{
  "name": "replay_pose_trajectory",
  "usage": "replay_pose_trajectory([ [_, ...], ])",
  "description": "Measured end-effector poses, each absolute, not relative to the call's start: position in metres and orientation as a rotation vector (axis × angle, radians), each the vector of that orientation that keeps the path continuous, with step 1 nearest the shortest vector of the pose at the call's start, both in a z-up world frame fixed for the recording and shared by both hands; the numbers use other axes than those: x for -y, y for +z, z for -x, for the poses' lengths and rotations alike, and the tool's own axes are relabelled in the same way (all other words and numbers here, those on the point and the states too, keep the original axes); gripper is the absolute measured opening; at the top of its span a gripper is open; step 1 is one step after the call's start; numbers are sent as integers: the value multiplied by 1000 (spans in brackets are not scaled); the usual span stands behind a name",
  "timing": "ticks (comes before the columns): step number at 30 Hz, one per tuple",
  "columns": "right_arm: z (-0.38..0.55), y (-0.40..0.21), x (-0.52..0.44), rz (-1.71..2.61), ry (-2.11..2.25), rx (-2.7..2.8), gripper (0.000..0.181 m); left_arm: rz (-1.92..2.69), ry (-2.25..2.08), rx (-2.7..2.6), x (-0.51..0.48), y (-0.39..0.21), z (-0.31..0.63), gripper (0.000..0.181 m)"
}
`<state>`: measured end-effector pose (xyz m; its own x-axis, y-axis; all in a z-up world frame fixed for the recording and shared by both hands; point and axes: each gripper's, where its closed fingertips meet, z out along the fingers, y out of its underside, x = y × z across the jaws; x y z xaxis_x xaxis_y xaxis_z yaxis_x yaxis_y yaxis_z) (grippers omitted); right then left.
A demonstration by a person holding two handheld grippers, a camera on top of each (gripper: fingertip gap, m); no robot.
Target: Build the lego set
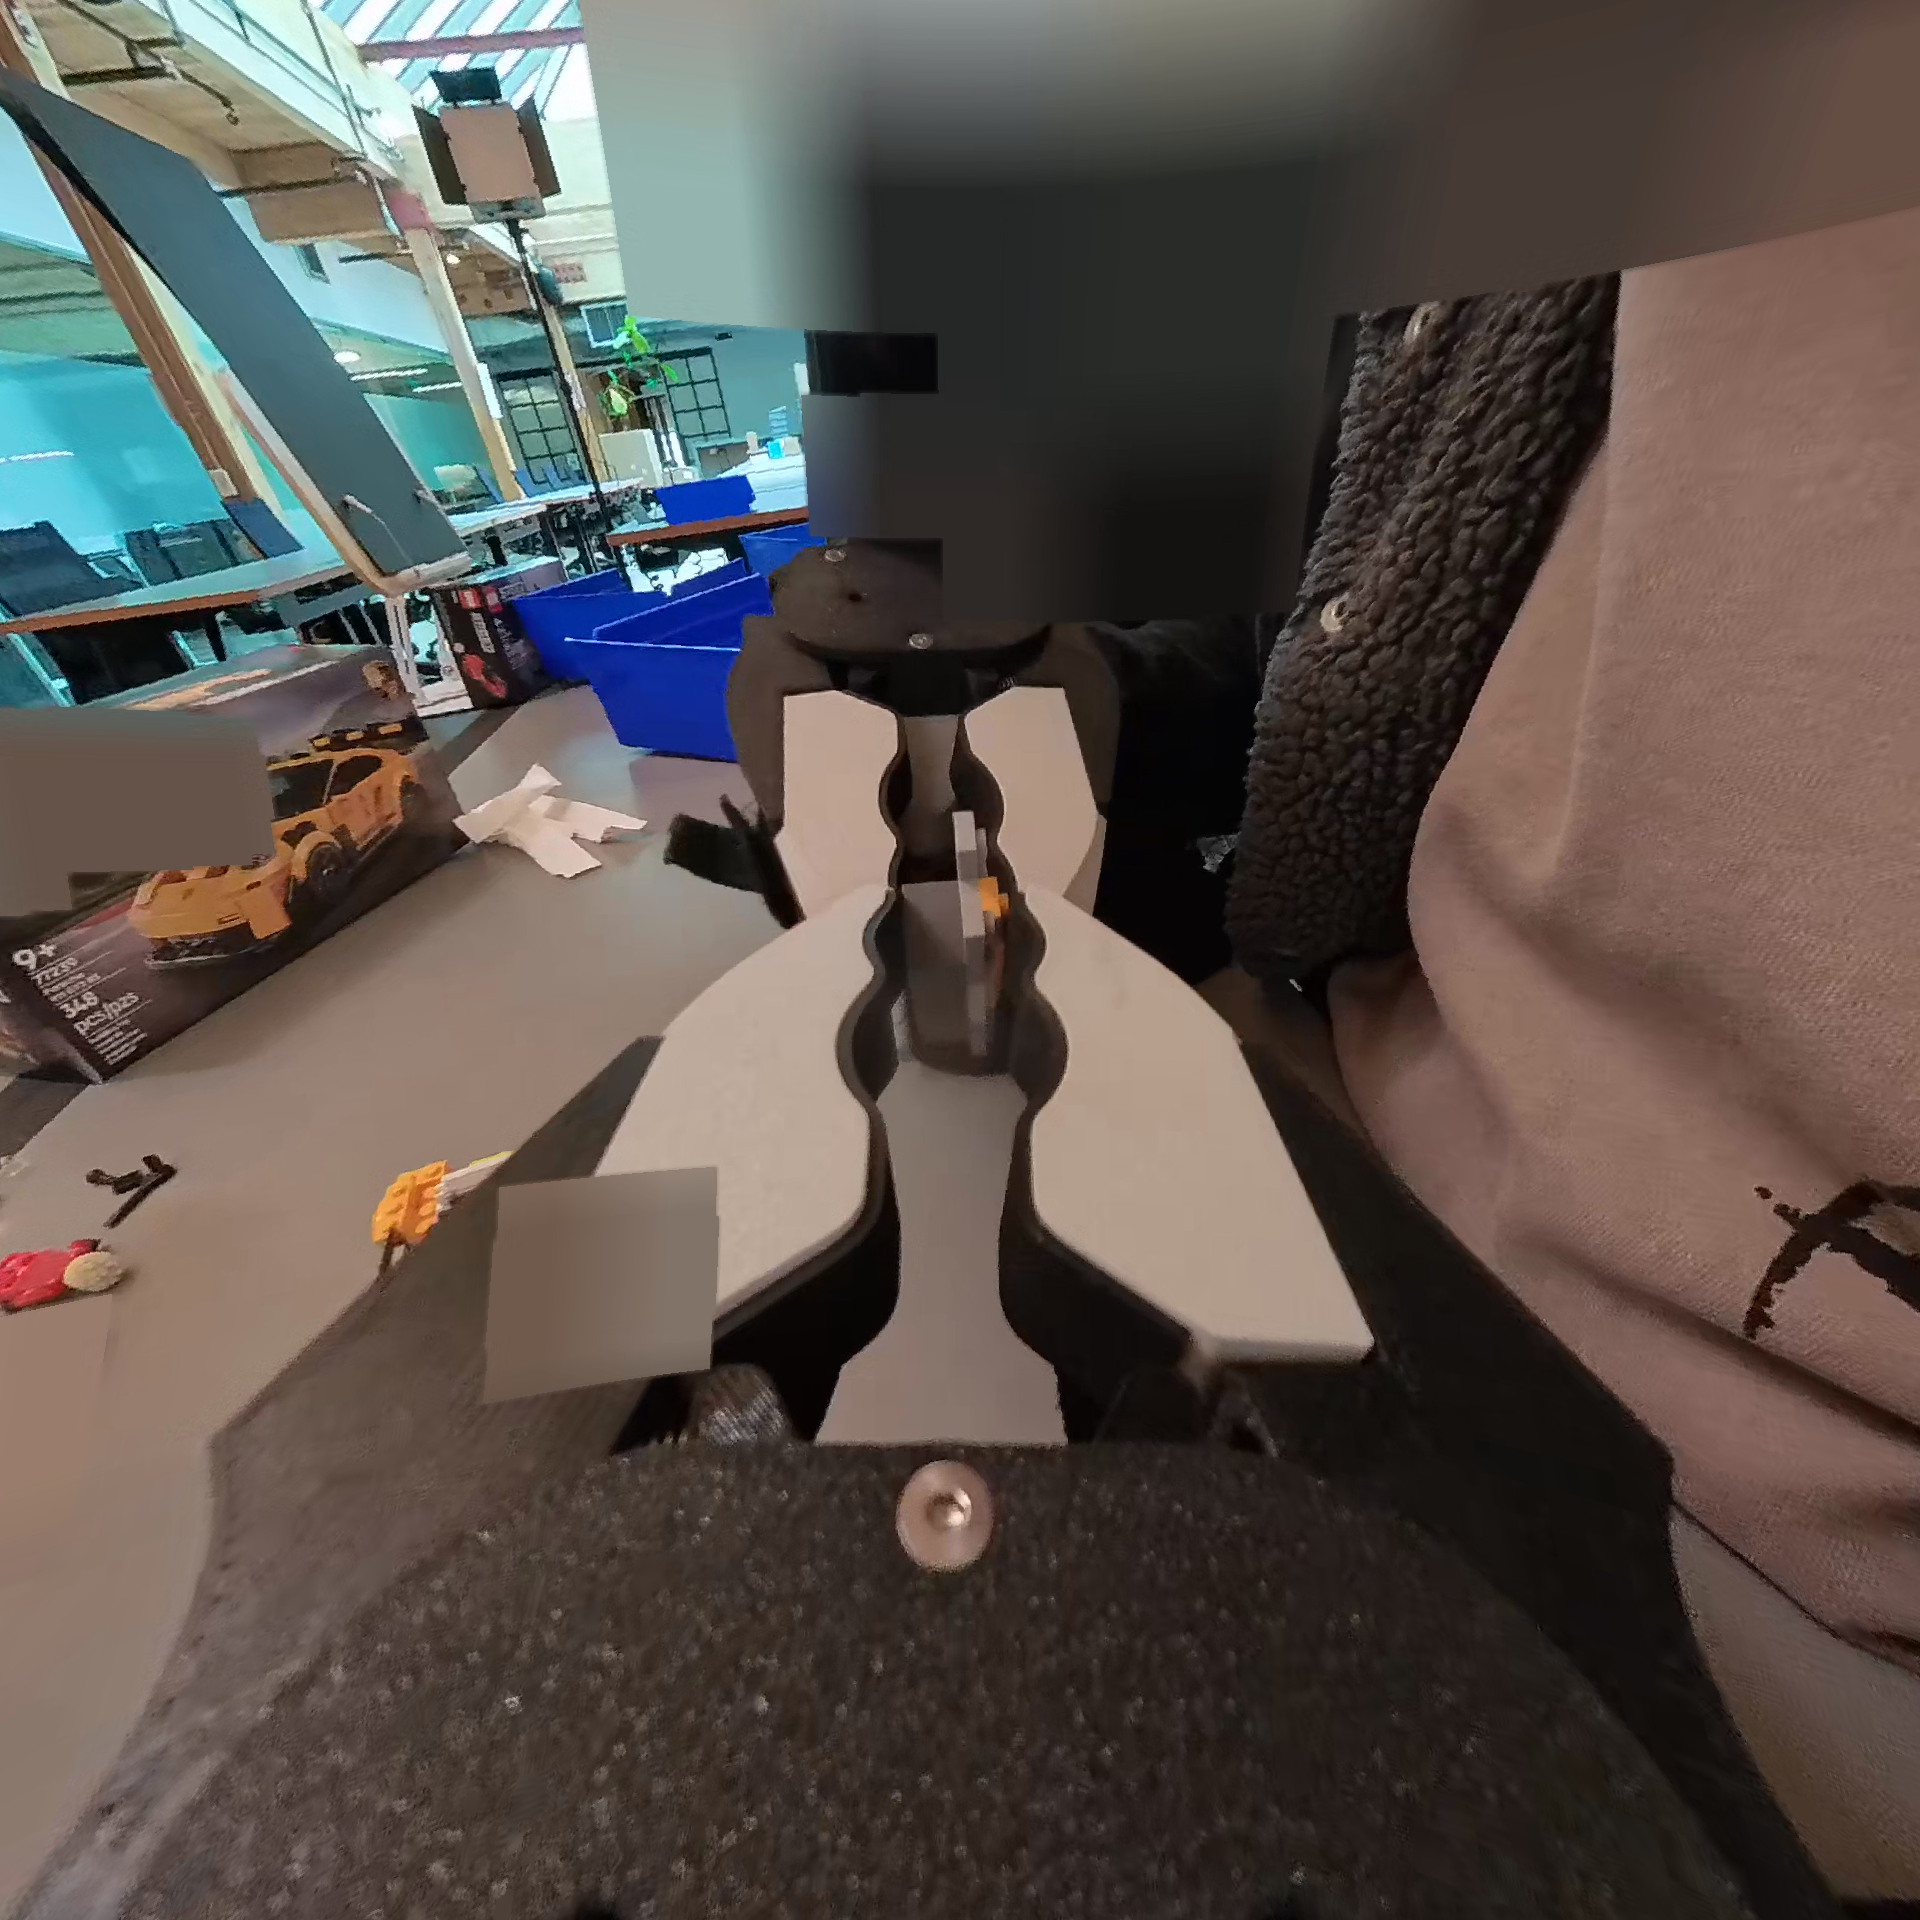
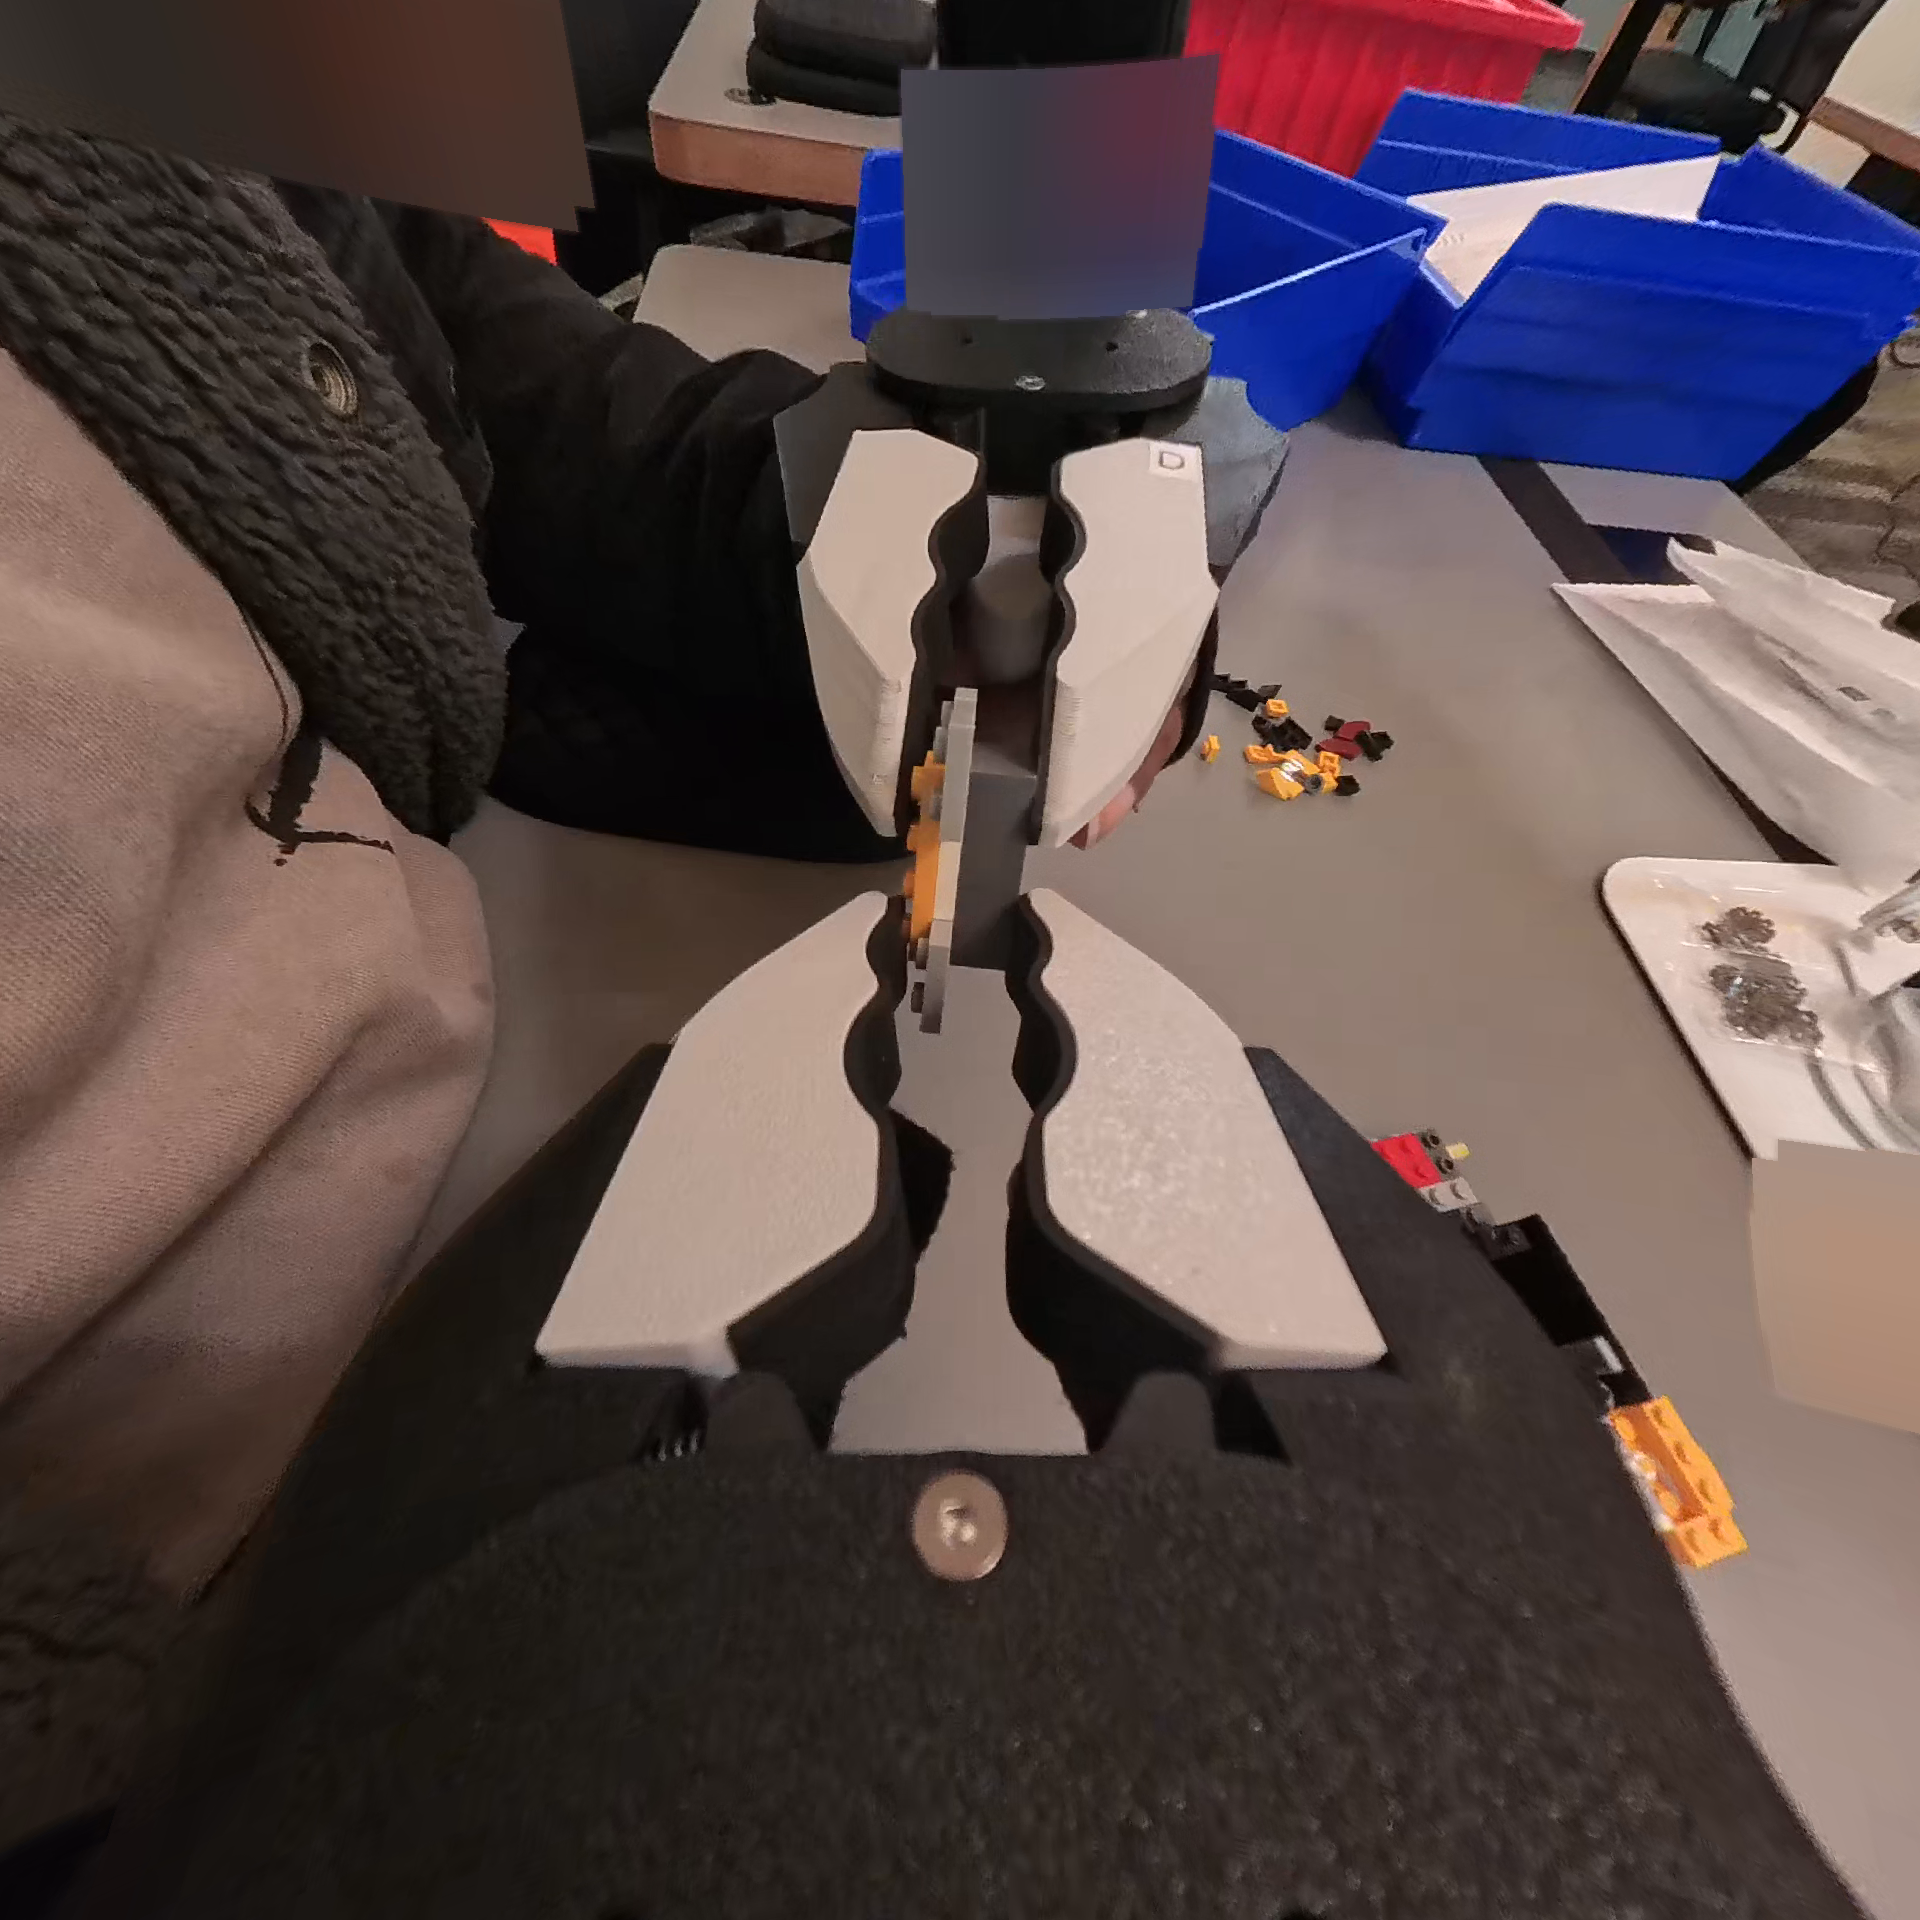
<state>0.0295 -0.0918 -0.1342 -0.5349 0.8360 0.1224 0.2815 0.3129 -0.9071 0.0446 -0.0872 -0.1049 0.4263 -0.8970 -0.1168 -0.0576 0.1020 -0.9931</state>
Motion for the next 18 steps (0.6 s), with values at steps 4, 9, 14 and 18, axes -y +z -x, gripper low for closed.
replay_pose_trajectory([
  [4, -29, -135, 91, 1002, 1200, 1978, 19, 1331, -818, -929, 87, -105, -44, 18],
  [9, -27, -141, 82, 1017, 1268, 1896, 20, 1398, -857, -848, 75, -113, -42, 18],
  [14, -24, -138, 69, 976, 1284, 1788, 68, 1445, -916, -665, 59, -113, -26, 18],
  [18, -18, -123, 25, 973, 1036, 1558, 45, 1505, -1010, -371, 36, -117, 3, 18],
])
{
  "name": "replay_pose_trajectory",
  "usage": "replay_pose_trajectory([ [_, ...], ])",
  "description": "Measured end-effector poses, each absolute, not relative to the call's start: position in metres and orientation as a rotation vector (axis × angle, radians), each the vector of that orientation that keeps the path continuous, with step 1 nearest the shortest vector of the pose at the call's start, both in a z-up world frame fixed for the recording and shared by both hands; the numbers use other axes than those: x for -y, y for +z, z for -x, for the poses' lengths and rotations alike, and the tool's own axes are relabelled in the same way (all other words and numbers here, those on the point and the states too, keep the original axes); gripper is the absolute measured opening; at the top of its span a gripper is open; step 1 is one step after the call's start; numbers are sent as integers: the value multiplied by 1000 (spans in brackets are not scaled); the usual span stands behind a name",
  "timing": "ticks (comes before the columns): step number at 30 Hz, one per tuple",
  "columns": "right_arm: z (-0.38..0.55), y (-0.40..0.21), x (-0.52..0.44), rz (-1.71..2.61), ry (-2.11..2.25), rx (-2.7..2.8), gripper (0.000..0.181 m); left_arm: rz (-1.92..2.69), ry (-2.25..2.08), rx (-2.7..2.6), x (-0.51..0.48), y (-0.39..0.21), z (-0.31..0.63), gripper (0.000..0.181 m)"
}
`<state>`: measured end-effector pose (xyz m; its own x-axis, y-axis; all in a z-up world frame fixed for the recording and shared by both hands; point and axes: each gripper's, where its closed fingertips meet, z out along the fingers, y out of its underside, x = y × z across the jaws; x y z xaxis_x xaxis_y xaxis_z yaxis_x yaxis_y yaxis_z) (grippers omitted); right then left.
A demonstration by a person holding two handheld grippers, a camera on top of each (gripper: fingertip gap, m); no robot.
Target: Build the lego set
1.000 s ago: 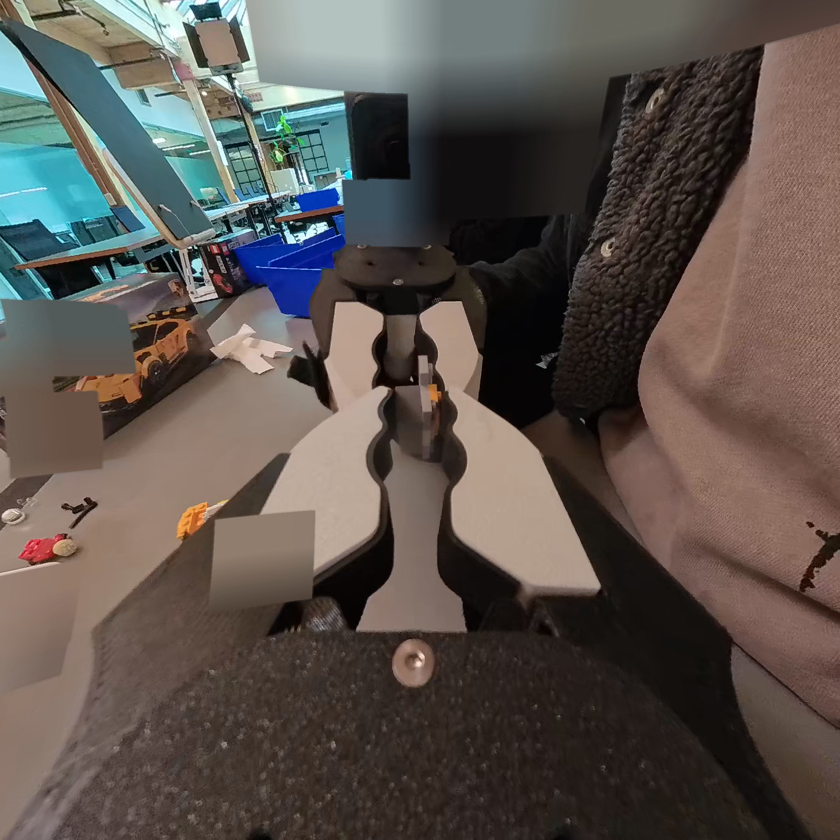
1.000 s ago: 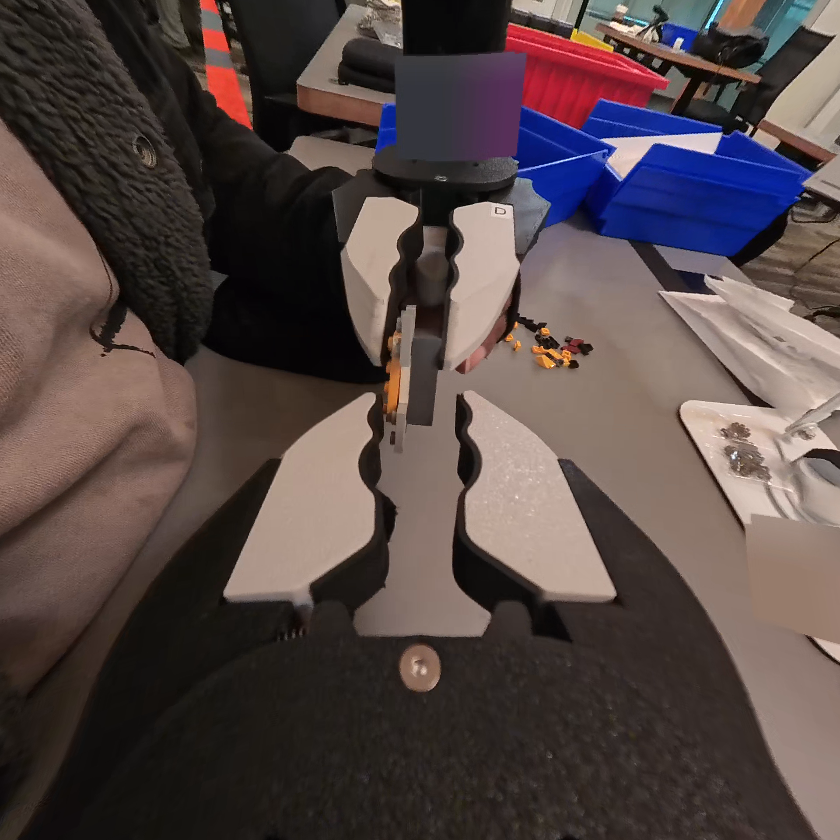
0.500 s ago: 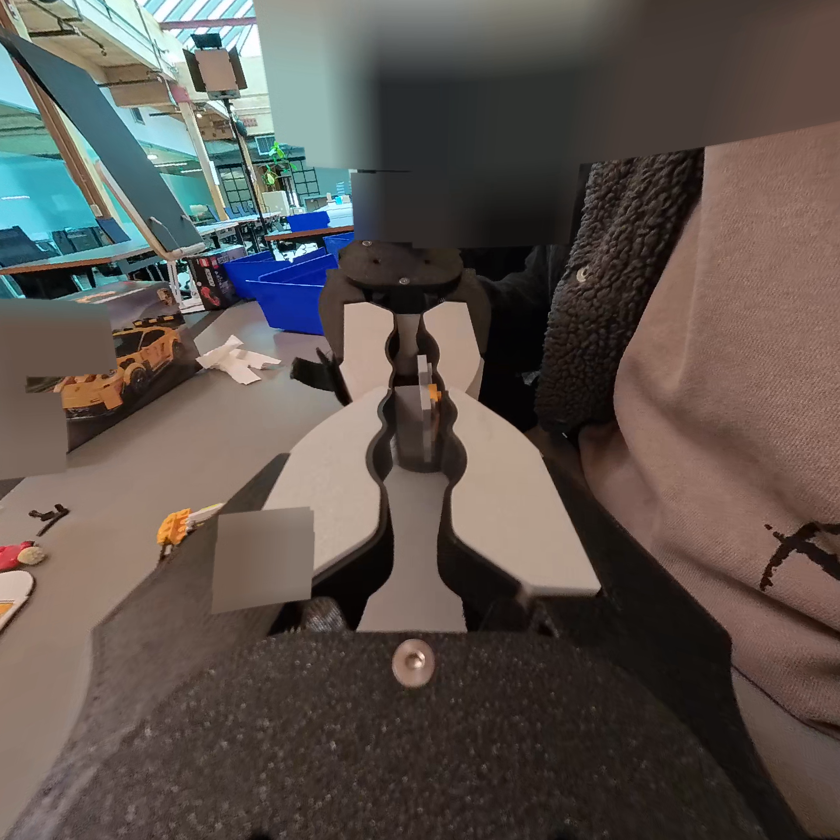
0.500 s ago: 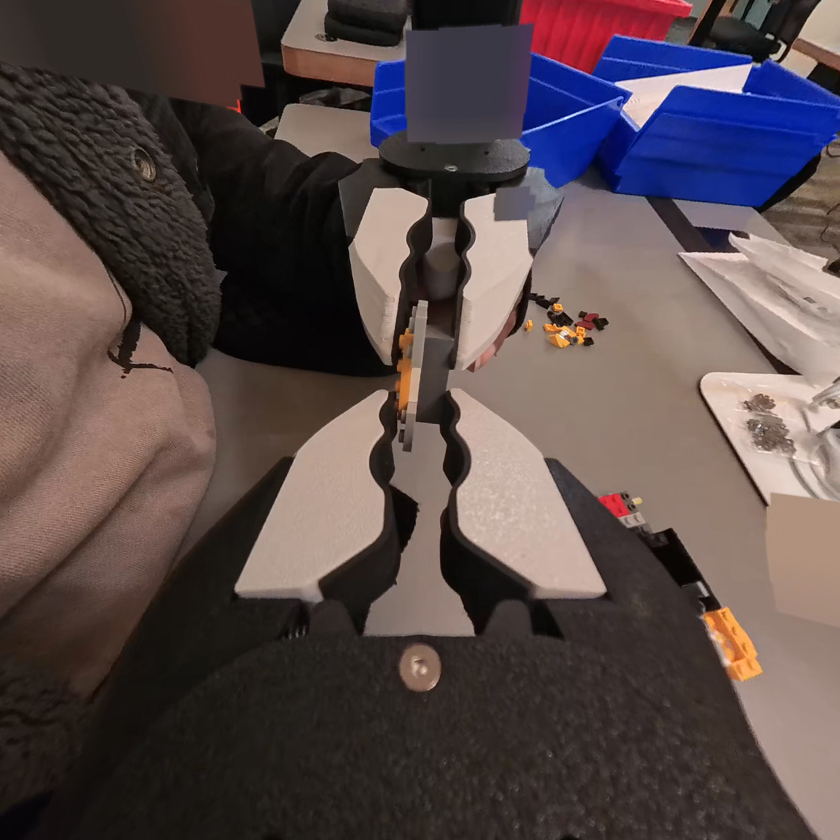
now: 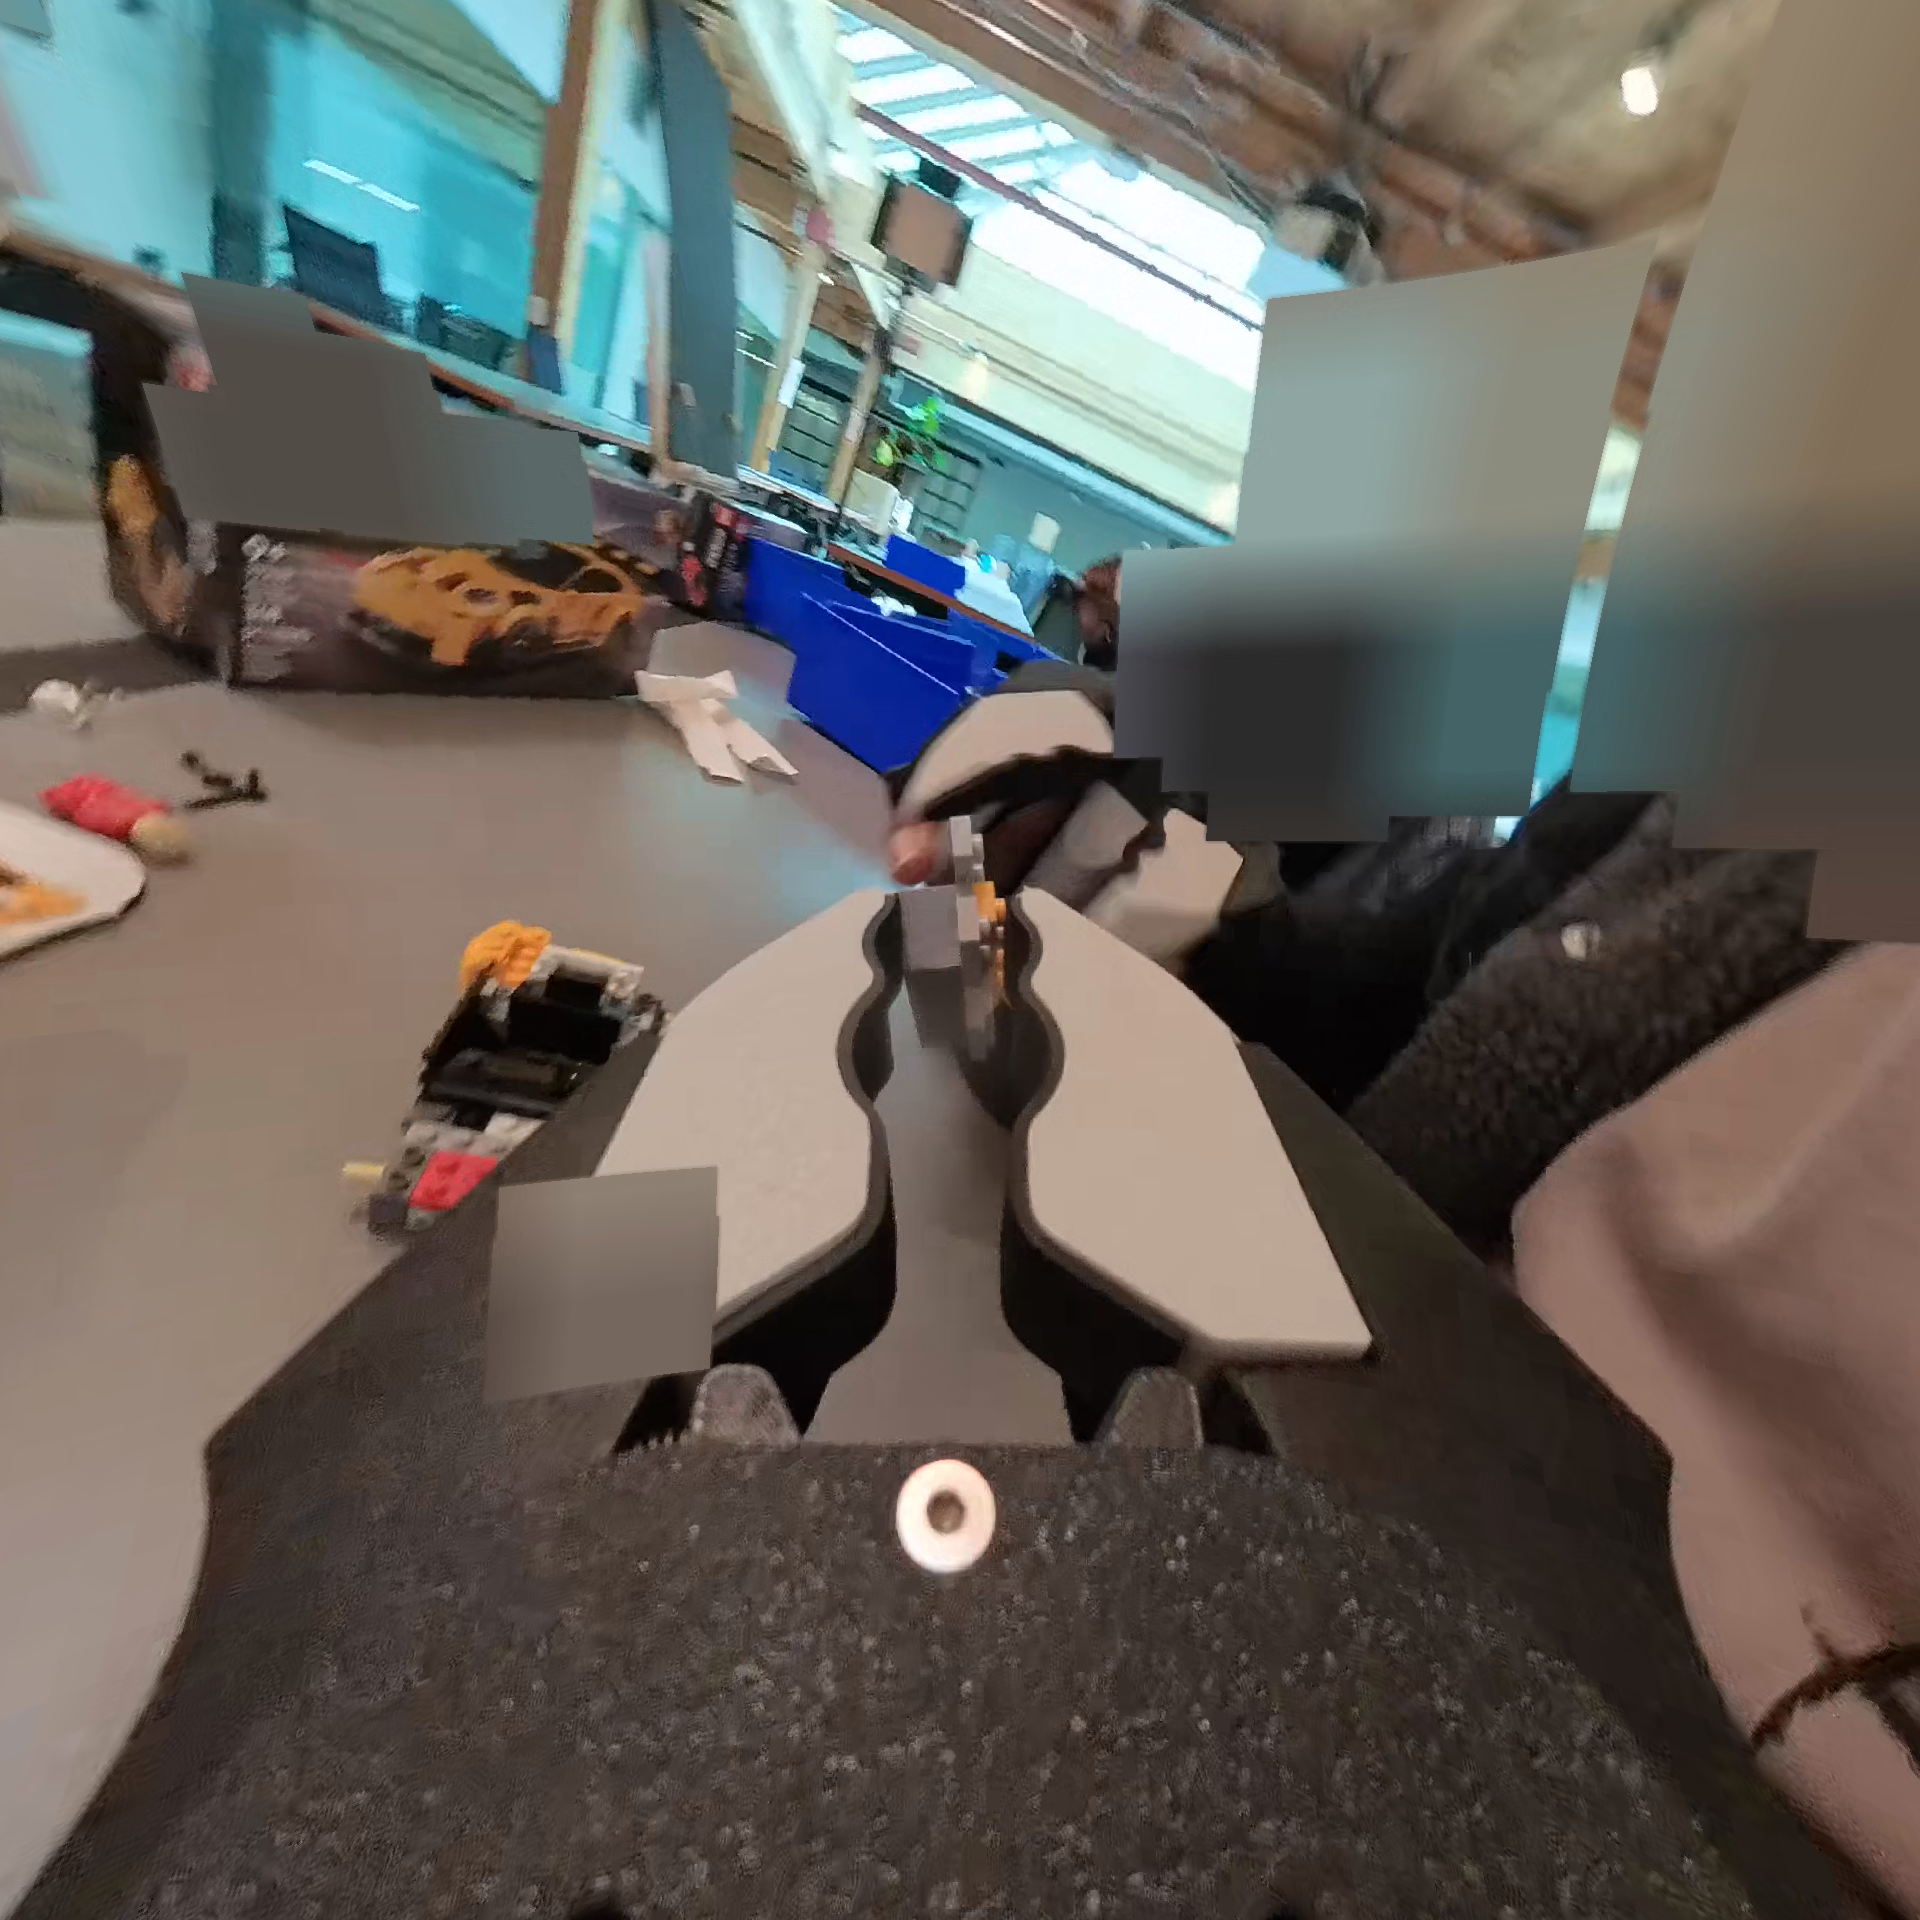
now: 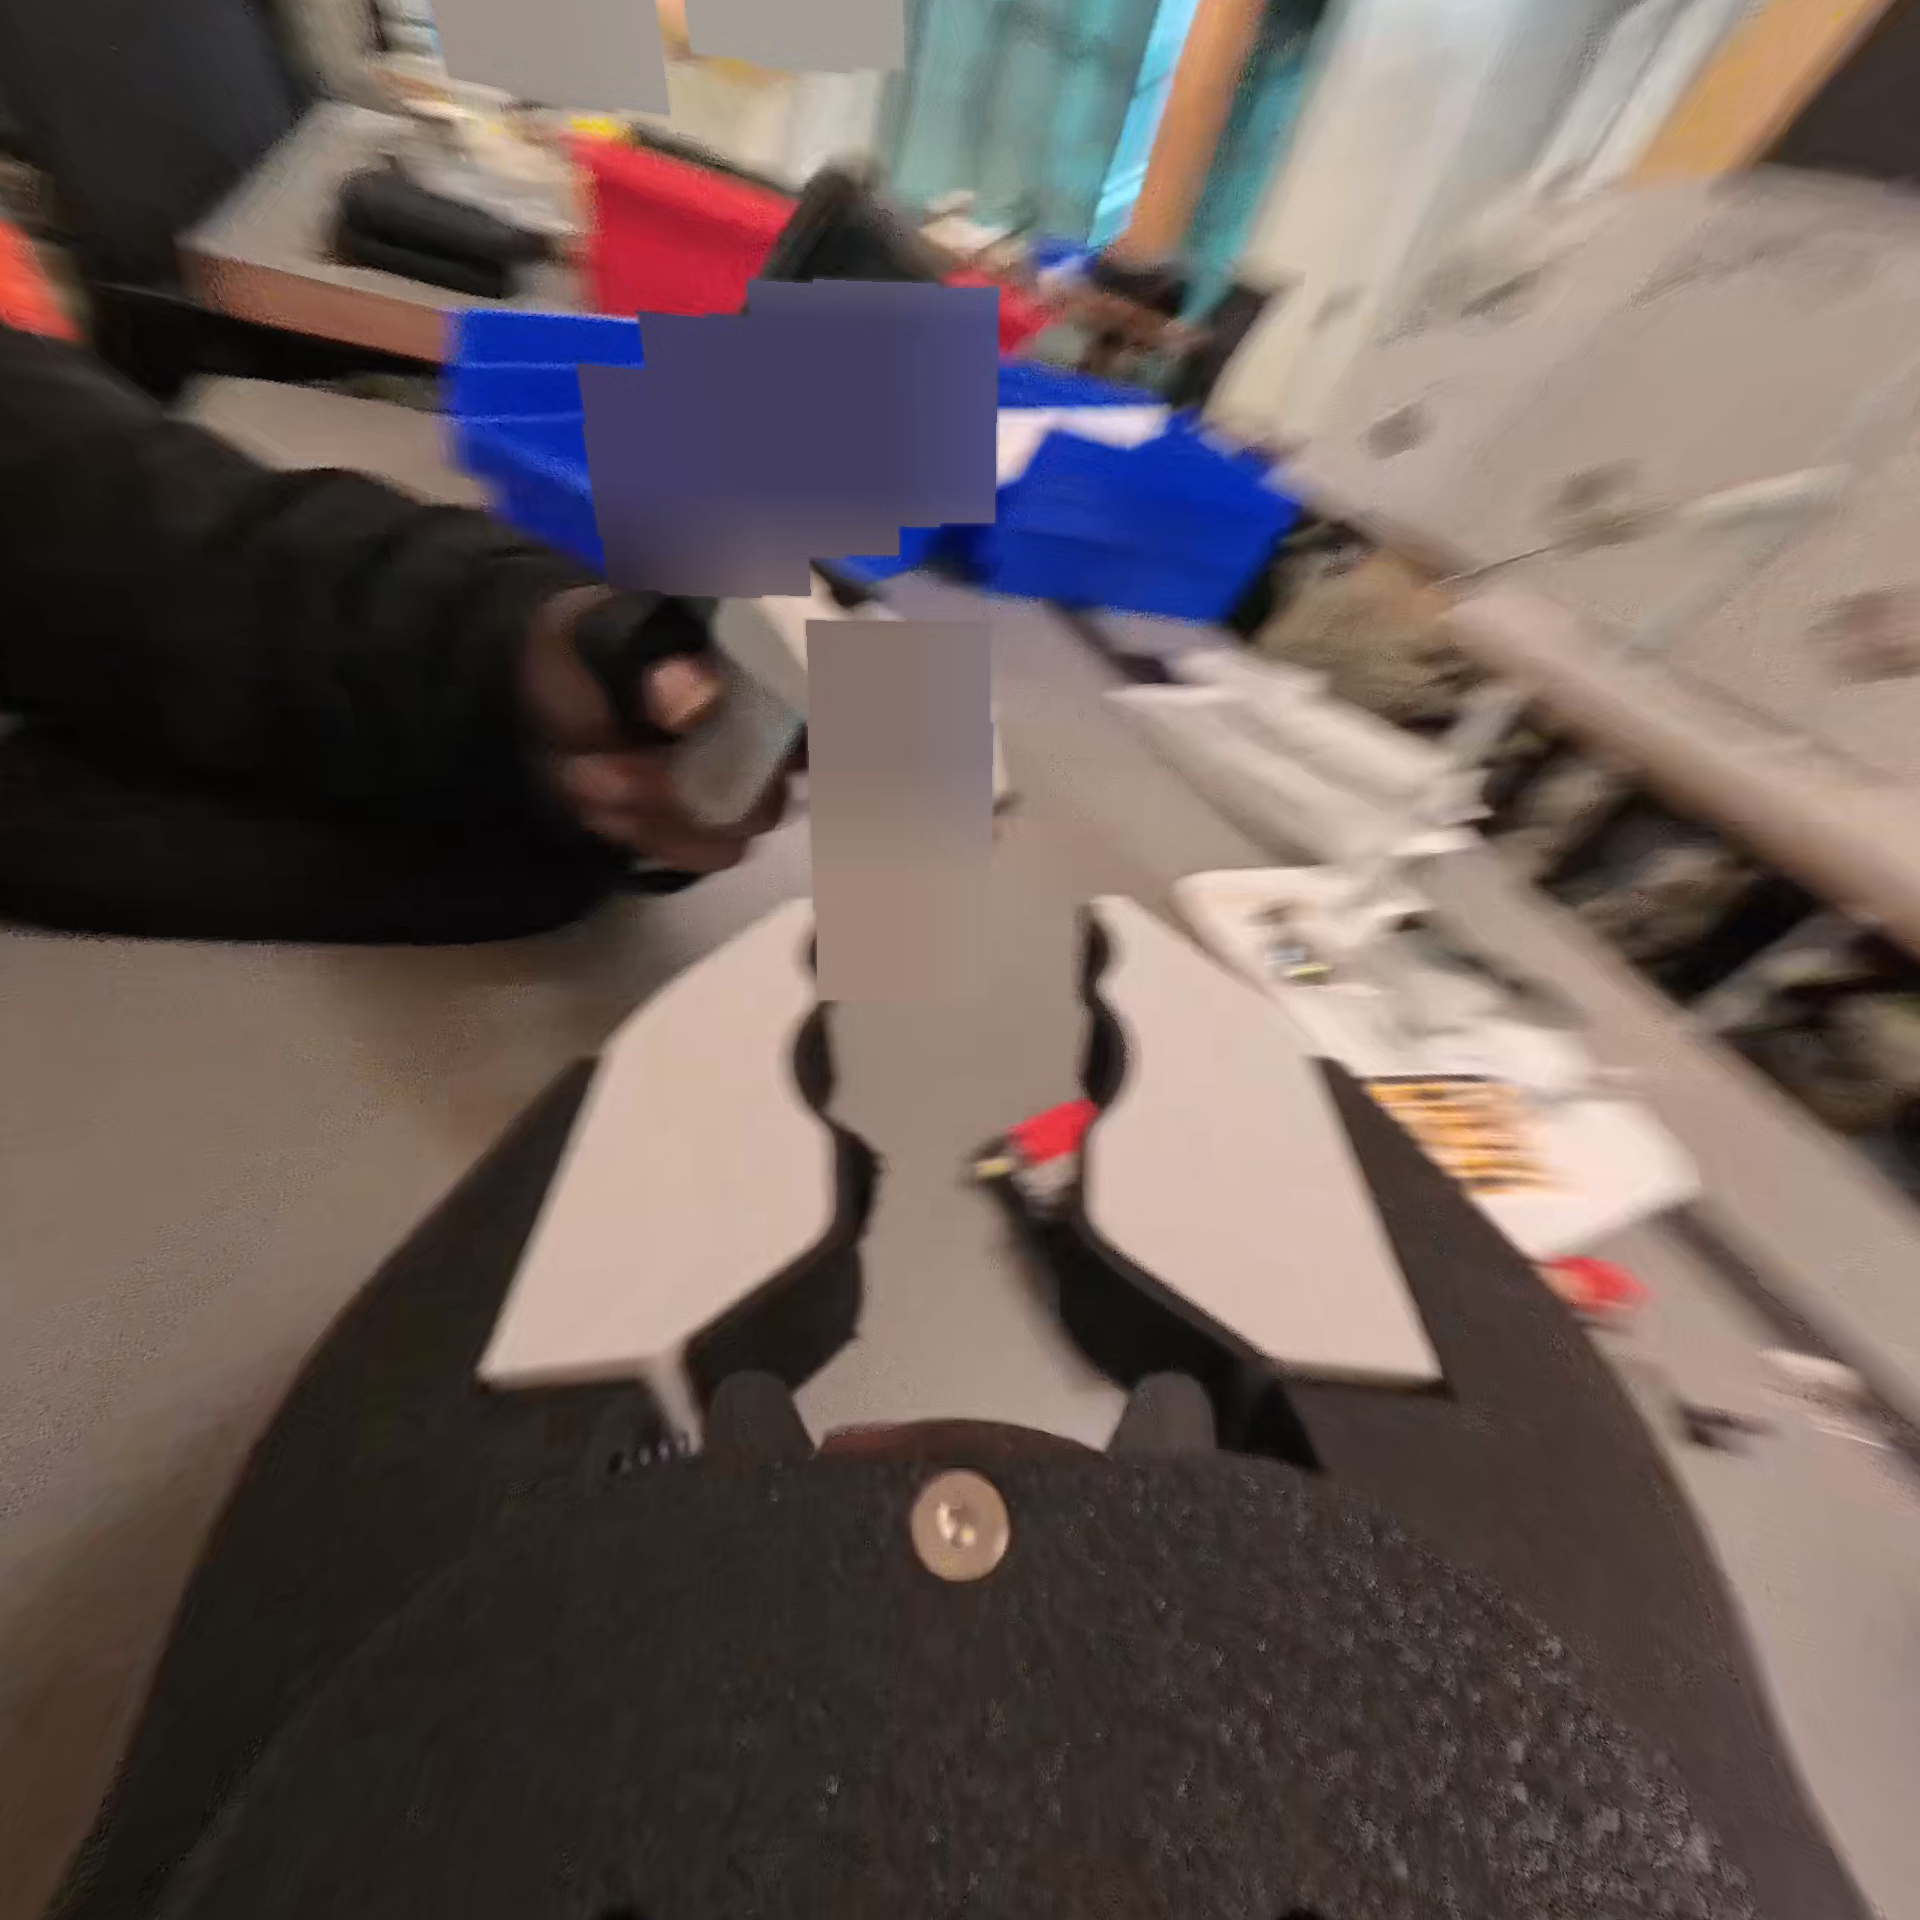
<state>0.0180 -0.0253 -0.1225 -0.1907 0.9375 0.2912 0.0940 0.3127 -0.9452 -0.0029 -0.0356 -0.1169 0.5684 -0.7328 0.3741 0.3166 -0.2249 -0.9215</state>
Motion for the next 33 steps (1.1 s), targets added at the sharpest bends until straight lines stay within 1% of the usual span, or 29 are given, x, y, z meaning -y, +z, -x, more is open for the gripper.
replay_pose_trajectory([
  [1, -22, -109, 13, 909, 939, 1467, 15, 1515, -1039, -298, 31, -118, 10, 18],
  [2, -28, -98, 5, 827, 844, 1406, 0, 1525, -1062, -229, 26, -120, 17, 18],
  [6, -35, -84, -4, 708, 557, 1322, 0, 1513, -1168, -38, 17, -124, 35, 19],
  [10, -26, -88, 4, 801, 623, 1324, 0, 1487, -1247, 133, 12, -125, 45, 19],
  [15, 3, -116, 13, 1051, 713, 1412, 52, 1426, -1410, 387, 9, -128, 42, 19],
  [16, 7, -122, 14, 1085, 718, 1423, 58, 1411, -1433, 420, 10, -128, 41, 19],
  [17, 10, -126, 15, 1104, 713, 1425, 60, 1402, -1451, 444, 10, -128, 39, 18],
  [18, 12, -127, 15, 1113, 701, 1418, 59, 1404, -1460, 456, 11, -129, 36, 18],
  [20, 15, -127, 16, 1117, 689, 1412, 49, 1403, -1473, 460, 13, -128, 32, 18],
  [24, 18, -133, 18, 1138, 699, 1434, 38, 1387, -1491, 437, 16, -123, 28, 18],
  [25, 17, -131, 20, 1121, 708, 1432, 28, 1384, -1495, 430, 16, -122, 27, 18],
  [30, 10, -129, 23, 1103, 786, 1496, 26, 1394, -1517, 299, 21, -119, 21, 20],
  [31, 7, -130, 25, 1105, 845, 1536, 26, 1400, -1510, 238, 22, -117, 20, 25],
  [33, -3, -128, 34, 1055, 1000, 1630, 26, 1413, -1488, 97, 28, -109, 16, 28],
])
